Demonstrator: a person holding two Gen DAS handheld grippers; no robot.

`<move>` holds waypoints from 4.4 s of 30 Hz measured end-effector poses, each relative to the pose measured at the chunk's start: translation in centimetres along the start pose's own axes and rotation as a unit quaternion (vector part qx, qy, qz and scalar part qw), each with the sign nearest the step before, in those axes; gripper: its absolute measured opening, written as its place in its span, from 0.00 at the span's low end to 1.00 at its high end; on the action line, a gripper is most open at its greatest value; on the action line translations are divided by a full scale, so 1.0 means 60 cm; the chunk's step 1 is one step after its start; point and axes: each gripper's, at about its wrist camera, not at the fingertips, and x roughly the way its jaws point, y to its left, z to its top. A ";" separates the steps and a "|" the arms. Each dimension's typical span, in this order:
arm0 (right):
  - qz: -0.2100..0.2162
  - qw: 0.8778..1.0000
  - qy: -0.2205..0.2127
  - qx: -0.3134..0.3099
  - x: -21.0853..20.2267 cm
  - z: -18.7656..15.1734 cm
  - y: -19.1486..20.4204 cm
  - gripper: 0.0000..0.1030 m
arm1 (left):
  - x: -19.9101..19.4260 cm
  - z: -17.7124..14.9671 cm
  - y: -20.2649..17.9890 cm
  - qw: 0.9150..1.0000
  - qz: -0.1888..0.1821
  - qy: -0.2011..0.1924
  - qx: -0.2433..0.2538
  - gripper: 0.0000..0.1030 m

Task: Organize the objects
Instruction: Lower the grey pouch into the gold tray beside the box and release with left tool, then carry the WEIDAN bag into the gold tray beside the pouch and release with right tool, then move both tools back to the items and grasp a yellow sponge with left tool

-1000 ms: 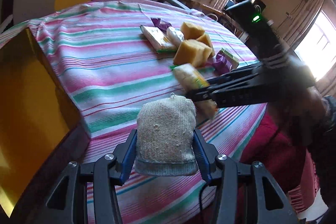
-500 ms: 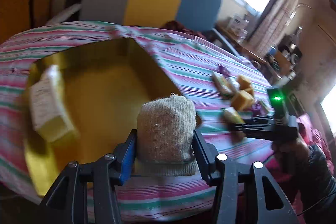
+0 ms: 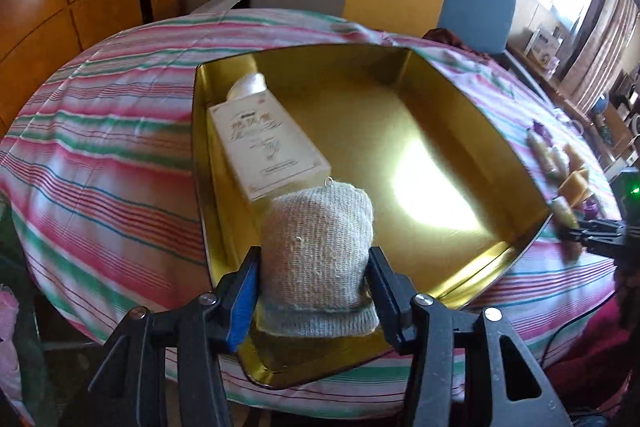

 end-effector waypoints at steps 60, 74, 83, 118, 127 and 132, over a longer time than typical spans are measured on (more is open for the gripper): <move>0.103 0.989 -0.002 -0.110 -0.010 0.174 0.436 0.37 | -0.093 -0.013 0.106 0.984 0.079 -0.099 -0.127 0.52; 0.165 0.975 0.046 -0.142 0.048 0.128 0.534 0.48 | -0.082 -0.021 0.122 0.983 0.073 -0.092 -0.140 0.51; 0.176 0.978 0.004 -0.112 0.012 0.128 0.497 0.62 | -0.094 -0.015 0.100 0.985 0.075 -0.102 -0.119 0.51; 0.020 0.989 -0.144 -0.015 -0.115 0.113 0.225 0.73 | -0.085 0.015 -0.080 0.995 0.028 -0.091 0.013 0.51; -0.103 0.976 -0.161 0.102 -0.165 0.082 -0.019 0.77 | -0.076 0.033 -0.156 0.994 -0.004 -0.088 0.068 0.52; -0.164 0.944 -0.194 0.209 -0.190 0.040 -0.159 0.80 | -0.071 0.048 -0.214 0.991 -0.028 -0.084 0.100 0.51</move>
